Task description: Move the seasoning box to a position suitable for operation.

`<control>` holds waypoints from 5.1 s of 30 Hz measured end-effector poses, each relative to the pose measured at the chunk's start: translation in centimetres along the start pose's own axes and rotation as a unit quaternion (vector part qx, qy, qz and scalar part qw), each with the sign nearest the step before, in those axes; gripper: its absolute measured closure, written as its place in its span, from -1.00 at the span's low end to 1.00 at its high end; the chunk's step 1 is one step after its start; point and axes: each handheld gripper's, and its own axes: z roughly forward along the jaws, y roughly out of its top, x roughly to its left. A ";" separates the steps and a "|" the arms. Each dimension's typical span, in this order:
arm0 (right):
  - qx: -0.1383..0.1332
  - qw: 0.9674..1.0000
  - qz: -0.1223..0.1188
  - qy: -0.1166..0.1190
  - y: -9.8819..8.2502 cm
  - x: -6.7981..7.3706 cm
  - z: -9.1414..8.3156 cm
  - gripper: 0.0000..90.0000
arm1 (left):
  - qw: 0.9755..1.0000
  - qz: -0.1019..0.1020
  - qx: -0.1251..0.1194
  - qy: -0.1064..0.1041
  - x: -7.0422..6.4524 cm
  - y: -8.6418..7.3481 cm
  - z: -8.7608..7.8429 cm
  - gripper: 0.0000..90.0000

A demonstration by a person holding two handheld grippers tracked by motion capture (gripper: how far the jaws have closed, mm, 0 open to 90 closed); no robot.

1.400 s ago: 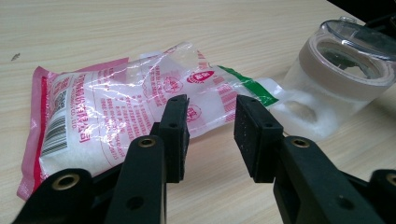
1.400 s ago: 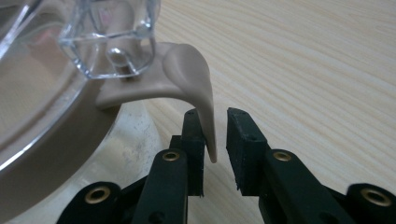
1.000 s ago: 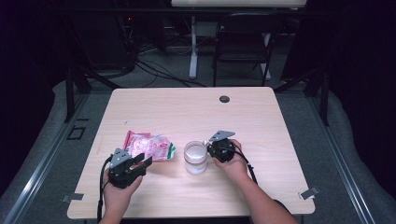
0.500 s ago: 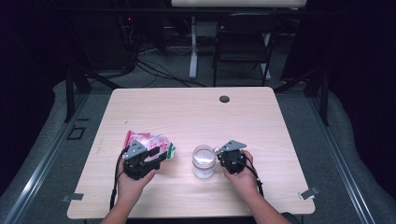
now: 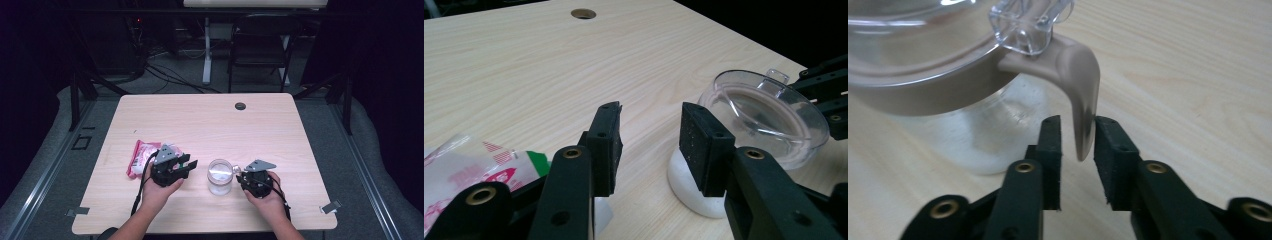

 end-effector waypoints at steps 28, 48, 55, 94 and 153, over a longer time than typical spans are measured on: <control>-0.059 0.997 0.041 0.024 6.4 -0.7 -5.9 0.28 | 1.000 -0.011 -0.003 -0.019 -1.3 3.6 0.1 0.31; -0.050 0.997 0.052 0.021 5.7 -0.1 -4.7 0.63 | 0.997 0.019 0.051 -0.047 -1.8 -0.1 0.3 0.85; -0.039 0.998 0.050 0.021 5.5 -0.2 -4.3 0.79 | 0.995 0.026 0.068 -0.062 -2.2 -0.4 0.9 0.98; -0.032 0.996 0.072 0.048 5.1 -0.4 -3.7 0.89 | 0.992 0.029 0.087 -0.089 -2.8 -0.8 1.3 1.00; -0.041 0.997 -0.015 0.063 4.0 3.2 -6.2 0.09 | 0.993 0.034 0.026 -0.110 -4.4 2.8 1.2 0.60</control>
